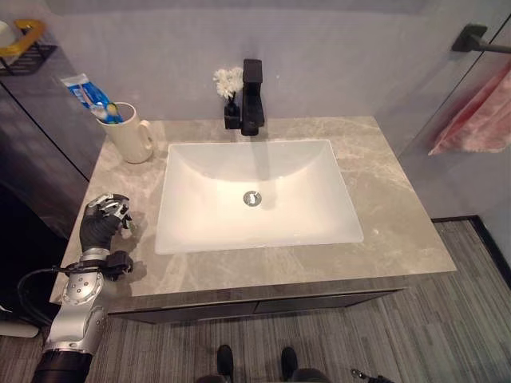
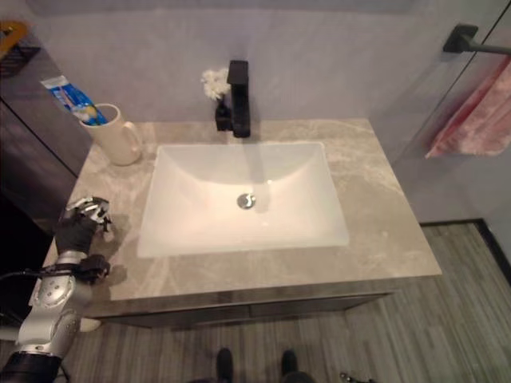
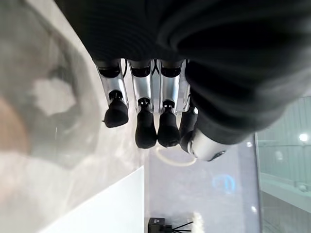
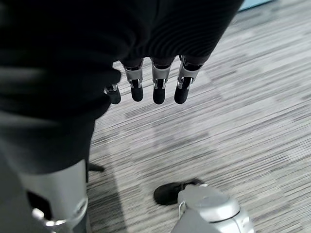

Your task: Put brush and paste in cup on sink, flatten towel.

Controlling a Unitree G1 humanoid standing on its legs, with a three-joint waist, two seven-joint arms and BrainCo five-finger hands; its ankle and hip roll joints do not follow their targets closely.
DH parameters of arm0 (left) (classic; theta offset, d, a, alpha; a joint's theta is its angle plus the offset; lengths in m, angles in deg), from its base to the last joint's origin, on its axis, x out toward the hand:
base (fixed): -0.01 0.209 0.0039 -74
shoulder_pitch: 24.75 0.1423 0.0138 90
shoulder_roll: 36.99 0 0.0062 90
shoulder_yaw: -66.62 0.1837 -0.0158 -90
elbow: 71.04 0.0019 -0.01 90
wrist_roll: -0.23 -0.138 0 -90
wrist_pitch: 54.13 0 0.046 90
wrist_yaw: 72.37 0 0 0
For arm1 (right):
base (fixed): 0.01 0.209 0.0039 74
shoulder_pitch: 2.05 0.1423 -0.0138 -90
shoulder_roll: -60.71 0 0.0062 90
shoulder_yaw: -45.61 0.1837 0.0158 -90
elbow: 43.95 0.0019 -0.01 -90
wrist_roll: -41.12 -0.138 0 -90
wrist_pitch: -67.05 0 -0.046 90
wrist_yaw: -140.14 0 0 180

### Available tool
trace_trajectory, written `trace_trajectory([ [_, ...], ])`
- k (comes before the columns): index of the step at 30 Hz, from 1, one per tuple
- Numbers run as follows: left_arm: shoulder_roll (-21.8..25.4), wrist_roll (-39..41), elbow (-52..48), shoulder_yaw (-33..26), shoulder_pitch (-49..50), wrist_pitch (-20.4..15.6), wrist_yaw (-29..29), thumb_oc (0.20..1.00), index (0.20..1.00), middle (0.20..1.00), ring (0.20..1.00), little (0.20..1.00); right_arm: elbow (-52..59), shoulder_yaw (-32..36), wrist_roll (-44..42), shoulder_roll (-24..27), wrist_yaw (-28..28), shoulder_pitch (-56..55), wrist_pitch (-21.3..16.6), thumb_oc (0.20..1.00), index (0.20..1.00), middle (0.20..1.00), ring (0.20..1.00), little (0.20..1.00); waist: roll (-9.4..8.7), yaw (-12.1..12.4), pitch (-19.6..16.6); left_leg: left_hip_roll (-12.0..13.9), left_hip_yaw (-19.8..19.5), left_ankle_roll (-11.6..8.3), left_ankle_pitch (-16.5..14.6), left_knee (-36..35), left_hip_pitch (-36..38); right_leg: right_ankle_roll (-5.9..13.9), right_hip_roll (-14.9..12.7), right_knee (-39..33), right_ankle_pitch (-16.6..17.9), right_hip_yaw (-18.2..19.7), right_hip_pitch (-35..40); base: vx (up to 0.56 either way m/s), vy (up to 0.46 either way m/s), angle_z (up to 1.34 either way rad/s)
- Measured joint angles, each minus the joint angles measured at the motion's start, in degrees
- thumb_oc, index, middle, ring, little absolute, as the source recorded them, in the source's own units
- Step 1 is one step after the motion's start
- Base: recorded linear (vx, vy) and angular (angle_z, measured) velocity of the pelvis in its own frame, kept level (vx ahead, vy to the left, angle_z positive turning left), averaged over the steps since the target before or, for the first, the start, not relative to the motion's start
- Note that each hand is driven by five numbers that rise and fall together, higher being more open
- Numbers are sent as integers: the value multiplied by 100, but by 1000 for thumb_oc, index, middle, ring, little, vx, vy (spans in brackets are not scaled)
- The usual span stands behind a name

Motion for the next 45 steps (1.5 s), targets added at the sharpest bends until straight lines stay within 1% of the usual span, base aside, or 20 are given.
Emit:
trace_trajectory([
  [3,-5,-115,-53,-12,7,9,-44,200,200,200,200,200,36,-2,-8,-6,-10,-46,1,1000,1000,1000,1000,1000,11,62,-115,-154,-51,147,32,3,-15,29,-91,399,-298,30,-171,28,164,11],
  [5,-168,-148,-106,-11,-78,23,-110,200,200,200,200,200,68,-155,-17,-23,-51,-90,-19,1000,1000,1000,1000,1000,169,-27,-55,-68,-447,255,106,28,-45,-133,477,843,-869,808,-409,61,92,62],
  [8,-219,-168,-198,-32,84,46,-185,200,200,200,200,200,62,-247,-17,-48,-98,-145,-23,1000,1000,1000,1000,1000,109,46,-154,-148,-597,250,102,30,-85,-208,571,446,-374,658,-677,127,46,43],
  [11,-202,-172,-230,-1,27,68,-223,200,200,200,200,200,39,-235,-19,-30,-101,-182,-44,1000,1000,1000,1000,1000,124,-18,-156,-111,-949,202,120,117,-276,-165,799,319,-313,1296,-533,120,49,58],
  [12,-218,-184,-218,25,19,88,-228,200,200,200,200,200,17,-201,-22,22,-101,-166,-52,1000,1000,1000,1000,1000,188,-8,-55,-89,-1066,217,125,81,-194,-288,885,731,-349,1370,-644,36,-1,52],
  [13,-249,-198,-204,112,20,122,-230,200,200,200,200,200,27,-201,-22,124,-102,-112,-70,1000,1000,1000,1000,1000,317,-47,90,-31,-1235,238,139,79,-41,-150,1043,1543,-601,1448,-965,52,-27,47],
  [15,-198,-207,-344,194,46,124,-276,200,200,200,200,200,8,-202,-22,174,-99,-148,-68,1000,1000,1000,1000,1000,320,-32,97,-37,-1356,182,87,99,42,-50,1046,1350,-806,1568,-1301,84,-75,55],
  [16,-207,-208,-368,266,-52,120,-287,200,200,200,200,200,-2,-264,-22,151,-95,-166,-75,1000,1000,1000,1000,1000,296,-136,116,-73,-1581,68,-25,294,-122,-43,1089,1200,-807,2044,-1321,94,-128,127],
  [18,-226,-207,-466,578,-304,108,-421,200,200,200,200,200,-112,-192,-21,36,-94,-306,-44,1000,1000,1000,1000,1000,49,-264,83,-252,-1935,98,-137,404,-250,-115,897,1042,-530,1866,-1435,91,-114,159],
  [19,-243,-206,-455,638,-336,115,-434,200,200,200,200,200,-188,-195,-19,46,-85,-205,-49,1000,1000,1000,1000,1000,-60,-206,137,-418,-1713,63,-255,1226,-552,-146,818,1023,-455,1862,-1467,66,-95,72],
  [21,-302,-206,-442,680,-241,129,-458,200,200,200,200,200,-185,-200,-18,182,-79,-119,-119,1000,1000,1000,1000,1000,53,-138,71,-465,-1499,10,-781,2080,-670,-110,921,761,-429,1840,-1410,32,-100,24],
  [22,-349,-202,-426,694,-253,129,-460,200,200,200,200,200,-157,-247,-17,275,-59,-121,-132,1000,1000,1000,1000,1000,241,-143,9,-276,-1550,163,-922,1784,-540,-74,1074,727,-349,1759,-1376,-4,-39,52],
  [23,-361,-201,-416,737,-392,129,-470,200,200,200,200,200,-153,-240,-14,308,-24,-130,-139,1000,1000,1000,1000,1000,347,-261,-20,-181,-1701,2,-1107,1452,-431,-168,1174,670,-234,1640,-1376,-97,-24,81],
  [24,-392,-197,-368,734,-559,128,-473,200,200,200,200,200,-226,-220,-14,231,17,-83,-127,1000,1000,1000,1000,1000,174,-284,59,-234,-1814,-114,-1043,1172,-254,-230,1112,689,-150,1632,-1363,-131,-10,76],
  [25,-441,-177,-346,802,-640,135,-468,200,200,200,200,200,-54,-198,-21,277,27,-77,-138,1000,1000,1000,1000,1000,273,-218,92,-62,-1751,17,-885,1023,-308,-174,1112,710,46,1546,-1295,-131,-10,123],
  [26,-476,-136,-167,1160,-1023,140,-449,200,200,200,200,200,54,-163,-20,265,49,-309,-190,1000,1000,1000,1000,1000,277,-443,84,62,-1562,21,-1010,1071,-534,-418,953,575,132,1198,-1211,-10,54,261],
  [27,-478,-133,-258,1541,-1495,113,-485,200,200,200,200,200,-58,158,-25,29,110,-352,-158,1000,1000,1000,1000,1000,64,-773,34,181,-356,-39,-977,940,-597,-444,501,382,39,841,-1352,55,67,255],
  [29,-489,-130,-113,1646,-1533,107,-484,200,200,200,200,200,-144,187,-25,121,133,-219,-177,1000,1000,1000,1000,1000,305,-783,-50,475,325,-186,-879,875,-169,-427,557,24,325,666,-1228,71,70,105],
  [31,-610,-105,53,1618,-1567,119,-479,200,200,200,200,200,-121,258,-24,216,137,-124,-171,1000,1000,1000,1000,1000,676,-865,-53,550,382,-301,-709,130,628,-483,803,-32,438,565,-1157,64,62,14],
  [45,-638,-111,323,1506,-1617,193,-326,200,200,200,200,200,-34,141,-11,44,129,-523,-141,1000,1000,1000,1000,1000,236,-935,36,-116,1007,-1,-839,55,872,80,311,-504,964,1235,-1105,26,90,-27],
])
